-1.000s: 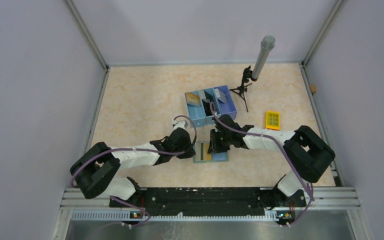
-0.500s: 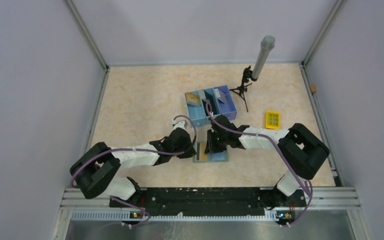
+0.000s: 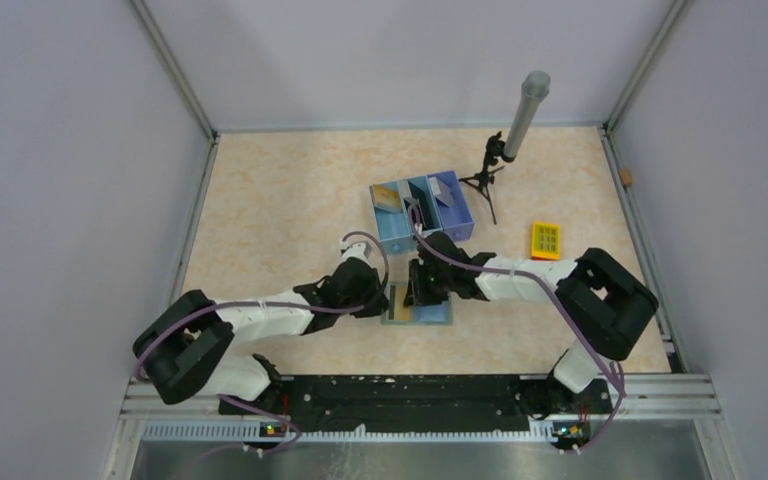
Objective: Put the credit cards into the card holder
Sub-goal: Insert the credit card into the card holder.
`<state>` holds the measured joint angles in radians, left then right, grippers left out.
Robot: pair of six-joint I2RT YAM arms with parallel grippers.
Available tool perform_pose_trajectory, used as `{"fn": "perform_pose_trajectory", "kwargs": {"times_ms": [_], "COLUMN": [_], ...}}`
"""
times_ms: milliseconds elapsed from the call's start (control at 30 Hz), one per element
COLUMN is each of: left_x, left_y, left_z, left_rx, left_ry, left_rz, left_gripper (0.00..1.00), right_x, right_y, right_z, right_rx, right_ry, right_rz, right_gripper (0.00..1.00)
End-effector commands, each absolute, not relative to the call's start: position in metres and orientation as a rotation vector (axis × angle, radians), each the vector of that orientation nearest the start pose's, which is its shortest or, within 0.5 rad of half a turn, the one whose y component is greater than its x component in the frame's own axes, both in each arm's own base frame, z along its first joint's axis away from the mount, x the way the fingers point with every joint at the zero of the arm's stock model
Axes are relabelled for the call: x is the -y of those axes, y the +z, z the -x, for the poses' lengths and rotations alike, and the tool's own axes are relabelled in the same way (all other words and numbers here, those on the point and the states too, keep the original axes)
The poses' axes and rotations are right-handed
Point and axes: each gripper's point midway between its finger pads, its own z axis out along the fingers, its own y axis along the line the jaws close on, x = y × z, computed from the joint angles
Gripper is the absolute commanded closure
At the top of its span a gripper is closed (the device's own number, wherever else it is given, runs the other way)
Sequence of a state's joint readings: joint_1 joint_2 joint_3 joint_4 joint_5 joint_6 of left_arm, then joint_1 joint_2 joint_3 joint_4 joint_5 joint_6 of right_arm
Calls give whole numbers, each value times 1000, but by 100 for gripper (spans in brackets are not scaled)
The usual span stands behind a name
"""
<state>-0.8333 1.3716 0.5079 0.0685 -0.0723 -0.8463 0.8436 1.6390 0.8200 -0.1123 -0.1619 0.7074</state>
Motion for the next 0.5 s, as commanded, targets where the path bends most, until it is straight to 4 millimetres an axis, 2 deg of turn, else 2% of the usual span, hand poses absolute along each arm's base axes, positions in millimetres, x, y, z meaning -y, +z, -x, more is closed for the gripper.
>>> {"fn": "perform_pose_trajectory", "kwargs": {"times_ms": [0,167,333,467], "left_x": [247,235,223,214], "left_y": [35,63,88,114], "left_z": [-205,-210,-216,-227], "left_rx": [-2442,-2350,-2302,-2287], "left_ry": [-691,-678,-672,-744], "left_rz": [53,65,75,104], "left_gripper": [64,33,4,1], "right_x": [-325,-292,-269,-263], "right_y": [78,116,145,163], "right_z": [-220,-235,-268,-303], "right_rx": [-2485,-2382,-2326,-2280], "right_ry": [821,652,548,506], "right_rz": [289,302,305,316], "right_gripper": [72,50,38,30]}}
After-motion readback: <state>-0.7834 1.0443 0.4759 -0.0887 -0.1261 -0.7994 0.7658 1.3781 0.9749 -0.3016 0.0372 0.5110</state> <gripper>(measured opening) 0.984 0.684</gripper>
